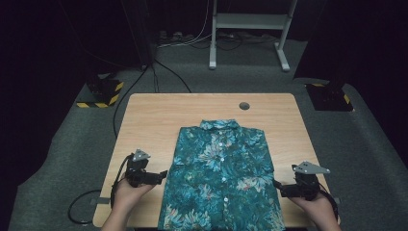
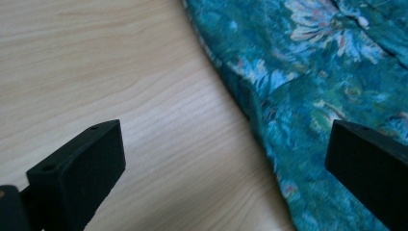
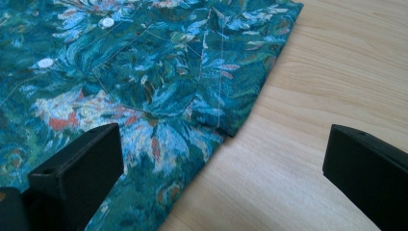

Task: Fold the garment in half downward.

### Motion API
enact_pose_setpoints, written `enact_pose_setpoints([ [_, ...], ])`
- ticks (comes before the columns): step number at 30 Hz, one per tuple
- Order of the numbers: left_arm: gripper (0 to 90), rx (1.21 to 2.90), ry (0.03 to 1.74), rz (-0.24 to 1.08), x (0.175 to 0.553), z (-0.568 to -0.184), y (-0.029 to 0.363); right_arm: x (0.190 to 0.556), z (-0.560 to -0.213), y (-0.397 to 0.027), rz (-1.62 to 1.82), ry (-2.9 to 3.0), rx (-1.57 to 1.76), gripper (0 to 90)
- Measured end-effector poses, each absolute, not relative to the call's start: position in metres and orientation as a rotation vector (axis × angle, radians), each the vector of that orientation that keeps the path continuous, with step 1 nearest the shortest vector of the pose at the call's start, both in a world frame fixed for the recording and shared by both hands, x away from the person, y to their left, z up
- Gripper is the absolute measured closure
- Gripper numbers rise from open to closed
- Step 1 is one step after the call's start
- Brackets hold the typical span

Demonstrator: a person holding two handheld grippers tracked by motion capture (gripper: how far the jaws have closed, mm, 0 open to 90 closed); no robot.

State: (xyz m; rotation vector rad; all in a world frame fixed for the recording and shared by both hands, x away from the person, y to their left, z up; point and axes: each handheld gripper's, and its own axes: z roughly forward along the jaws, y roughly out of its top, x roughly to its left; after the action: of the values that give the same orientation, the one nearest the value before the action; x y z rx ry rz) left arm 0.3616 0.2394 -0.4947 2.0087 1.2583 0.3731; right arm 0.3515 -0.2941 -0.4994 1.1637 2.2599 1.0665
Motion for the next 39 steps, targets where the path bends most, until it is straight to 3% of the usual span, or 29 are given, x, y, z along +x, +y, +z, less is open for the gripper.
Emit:
enact_pose_setpoints([
  [24,0.9,1.967,1.193,0.342,0.434,-0.473,0.2,0.407,-0.487,-0.277,1.12,2.248,1.177,0.8],
  [39,1.2,1.978,1.254,0.307,0.471,-0.492,0.184,0.453,-0.502,-0.269,1.126,2.254,1.193,1.5],
])
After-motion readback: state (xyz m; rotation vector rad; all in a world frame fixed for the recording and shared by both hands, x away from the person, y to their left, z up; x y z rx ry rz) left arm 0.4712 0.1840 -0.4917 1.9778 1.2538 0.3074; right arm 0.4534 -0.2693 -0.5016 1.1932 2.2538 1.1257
